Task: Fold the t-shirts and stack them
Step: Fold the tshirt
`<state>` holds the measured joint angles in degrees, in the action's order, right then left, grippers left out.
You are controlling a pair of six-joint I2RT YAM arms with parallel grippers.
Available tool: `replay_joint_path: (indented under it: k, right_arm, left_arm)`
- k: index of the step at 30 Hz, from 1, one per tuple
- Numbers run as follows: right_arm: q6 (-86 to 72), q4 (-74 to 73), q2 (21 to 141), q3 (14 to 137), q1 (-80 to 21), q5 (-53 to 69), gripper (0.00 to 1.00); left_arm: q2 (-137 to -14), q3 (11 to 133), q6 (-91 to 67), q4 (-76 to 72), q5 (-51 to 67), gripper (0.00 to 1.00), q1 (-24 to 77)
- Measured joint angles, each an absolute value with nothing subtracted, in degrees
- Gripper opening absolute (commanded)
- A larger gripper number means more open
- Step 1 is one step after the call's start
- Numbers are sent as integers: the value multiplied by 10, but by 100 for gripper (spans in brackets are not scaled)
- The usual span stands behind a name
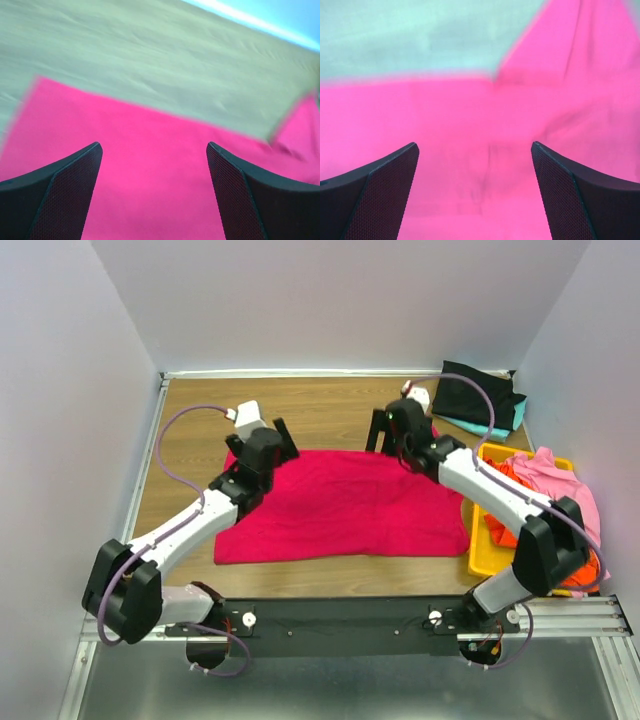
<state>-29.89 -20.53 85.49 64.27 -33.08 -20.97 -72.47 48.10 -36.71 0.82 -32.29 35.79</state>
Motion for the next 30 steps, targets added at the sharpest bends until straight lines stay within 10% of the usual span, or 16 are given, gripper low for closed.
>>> replay_joint_path:
  k: [12, 30]
  right_arm:
    - [-239, -164, 1103, 869, -120, -146, 96]
    - [-242, -162, 1314, 1059, -29, -3, 84]
  left_arm:
    - [-830, 496, -263, -33, -248, 93, 144]
    - [-982, 615, -221, -7, -225, 92, 83]
